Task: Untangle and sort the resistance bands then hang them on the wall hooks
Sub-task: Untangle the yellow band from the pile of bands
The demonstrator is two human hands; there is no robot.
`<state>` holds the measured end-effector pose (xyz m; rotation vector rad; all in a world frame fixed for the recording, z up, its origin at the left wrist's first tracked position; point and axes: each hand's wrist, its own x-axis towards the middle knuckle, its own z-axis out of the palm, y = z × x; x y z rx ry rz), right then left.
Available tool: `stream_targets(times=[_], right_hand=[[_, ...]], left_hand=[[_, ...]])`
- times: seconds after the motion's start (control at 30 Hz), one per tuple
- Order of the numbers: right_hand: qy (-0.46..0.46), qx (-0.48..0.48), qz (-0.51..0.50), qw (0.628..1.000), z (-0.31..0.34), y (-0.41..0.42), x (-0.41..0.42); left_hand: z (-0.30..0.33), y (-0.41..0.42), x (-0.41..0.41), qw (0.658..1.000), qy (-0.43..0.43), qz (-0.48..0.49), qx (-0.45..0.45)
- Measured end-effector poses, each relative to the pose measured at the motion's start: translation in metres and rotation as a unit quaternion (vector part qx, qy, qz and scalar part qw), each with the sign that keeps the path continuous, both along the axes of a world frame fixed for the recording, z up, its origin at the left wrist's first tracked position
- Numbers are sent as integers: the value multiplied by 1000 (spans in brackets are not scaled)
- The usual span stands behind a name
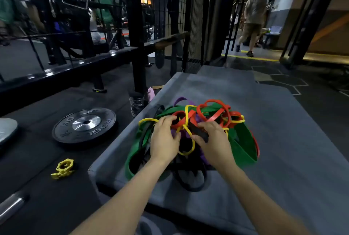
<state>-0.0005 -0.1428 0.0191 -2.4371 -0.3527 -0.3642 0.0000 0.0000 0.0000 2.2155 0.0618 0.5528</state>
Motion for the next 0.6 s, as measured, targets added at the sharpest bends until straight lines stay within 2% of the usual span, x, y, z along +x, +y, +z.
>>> stream_targets(times=[0.13, 0.27, 0.4, 0.6], right_hand=[[-21, 13, -11, 1000, 0, -3, 8], [-36, 32, -63, 997, 3, -11, 16], [-36, 26, -106, 993, 3, -19, 15], [-34, -26, -41, 998, 5, -5, 4]], left_hand=[[-10, 1, 11, 995, 24, 3, 99], [-1, 9, 16, 997, 37, 18, 59], [6, 21, 11, 997, 37, 23, 64], [9, 34, -3, 999, 23, 0, 40]])
